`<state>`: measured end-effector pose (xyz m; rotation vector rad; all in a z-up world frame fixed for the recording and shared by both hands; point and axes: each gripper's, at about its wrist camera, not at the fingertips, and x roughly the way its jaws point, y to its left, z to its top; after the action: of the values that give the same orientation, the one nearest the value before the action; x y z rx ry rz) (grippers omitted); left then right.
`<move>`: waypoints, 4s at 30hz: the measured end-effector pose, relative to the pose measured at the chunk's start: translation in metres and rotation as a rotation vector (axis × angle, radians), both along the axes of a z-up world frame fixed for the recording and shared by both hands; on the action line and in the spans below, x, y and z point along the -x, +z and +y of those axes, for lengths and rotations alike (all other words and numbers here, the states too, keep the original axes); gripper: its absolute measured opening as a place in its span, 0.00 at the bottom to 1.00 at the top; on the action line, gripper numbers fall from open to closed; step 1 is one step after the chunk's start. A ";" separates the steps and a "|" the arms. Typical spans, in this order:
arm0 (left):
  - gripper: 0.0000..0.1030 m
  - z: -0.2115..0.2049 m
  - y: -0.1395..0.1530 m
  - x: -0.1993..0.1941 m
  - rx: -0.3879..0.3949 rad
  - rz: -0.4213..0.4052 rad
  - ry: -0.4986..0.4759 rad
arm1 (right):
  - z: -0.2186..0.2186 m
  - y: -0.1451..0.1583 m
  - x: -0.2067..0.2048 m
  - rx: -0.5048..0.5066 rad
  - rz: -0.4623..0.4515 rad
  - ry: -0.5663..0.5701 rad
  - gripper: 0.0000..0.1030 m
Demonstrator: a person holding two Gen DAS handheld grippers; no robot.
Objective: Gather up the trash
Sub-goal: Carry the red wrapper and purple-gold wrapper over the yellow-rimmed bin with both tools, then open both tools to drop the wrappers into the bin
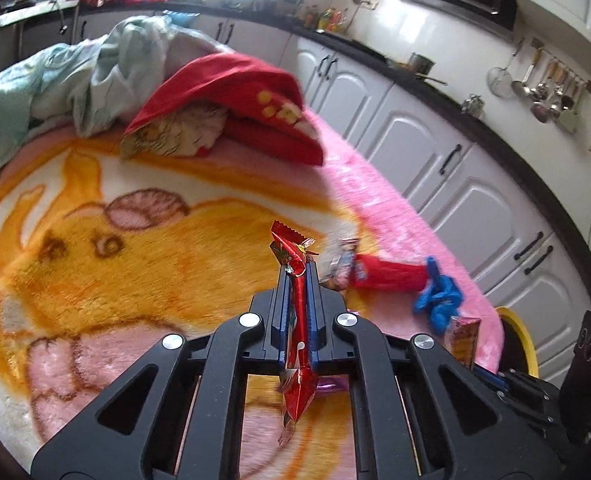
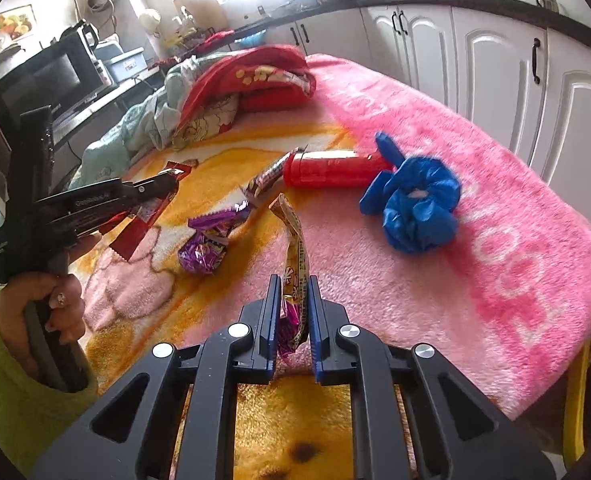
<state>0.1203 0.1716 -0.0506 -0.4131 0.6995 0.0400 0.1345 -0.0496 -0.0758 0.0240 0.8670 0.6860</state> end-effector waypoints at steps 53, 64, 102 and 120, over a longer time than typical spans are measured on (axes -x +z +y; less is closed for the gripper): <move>0.03 -0.238 0.037 -0.007 -0.067 -0.138 -0.450 | -0.268 0.047 0.008 -0.038 -0.146 -0.511 0.12; 0.03 -0.287 0.026 -0.023 -0.084 -0.107 -0.550 | -0.316 0.030 0.013 -0.048 -0.122 -0.621 0.12; 0.06 -0.419 -0.065 -0.073 -0.142 0.076 -0.830 | -0.378 -0.035 0.007 -0.058 0.045 -0.786 0.14; 0.43 -0.416 -0.068 -0.074 -0.157 0.083 -0.800 | -0.389 -0.040 0.008 -0.102 0.073 -0.827 0.24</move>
<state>0.1941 -0.2441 -0.1187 0.0399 0.8964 -0.6425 0.1265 -0.4388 -0.1160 0.4758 0.7998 -0.0495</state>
